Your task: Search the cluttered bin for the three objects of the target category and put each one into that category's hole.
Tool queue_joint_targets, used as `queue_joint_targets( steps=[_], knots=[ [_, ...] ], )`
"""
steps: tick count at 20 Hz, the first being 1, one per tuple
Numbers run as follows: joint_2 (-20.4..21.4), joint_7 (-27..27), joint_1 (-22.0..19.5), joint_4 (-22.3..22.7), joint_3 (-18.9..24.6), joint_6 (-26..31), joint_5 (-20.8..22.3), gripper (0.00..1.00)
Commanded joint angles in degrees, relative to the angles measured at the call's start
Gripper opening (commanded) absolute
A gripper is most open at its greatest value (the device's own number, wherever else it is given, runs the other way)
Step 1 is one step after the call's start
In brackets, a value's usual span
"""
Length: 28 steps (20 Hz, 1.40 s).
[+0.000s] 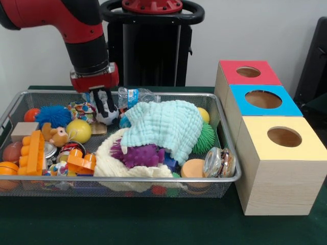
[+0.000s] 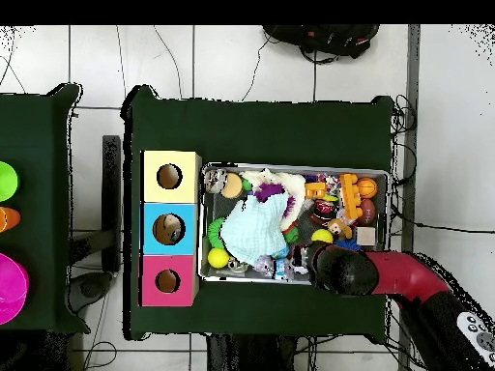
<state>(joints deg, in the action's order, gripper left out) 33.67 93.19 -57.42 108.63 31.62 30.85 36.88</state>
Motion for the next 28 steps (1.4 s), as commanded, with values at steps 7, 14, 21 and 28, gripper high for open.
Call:
queue_joint_targets(
  steps=[7, 14, 21, 28],
  knots=[
    [6.43, -1.14, 0.36, 4.53, 1.31, 6.36, -5.05, 0.0],
    [8.12, -0.23, 0.53, 6.25, 1.05, 6.66, -6.9, 0.0],
    [-1.14, 2.43, 0.89, 4.0, -3.75, -6.01, 1.01, 0.0],
    [-7.99, 3.64, 0.1, 3.23, -7.5, -18.01, 7.37, 0.0]
  ],
)
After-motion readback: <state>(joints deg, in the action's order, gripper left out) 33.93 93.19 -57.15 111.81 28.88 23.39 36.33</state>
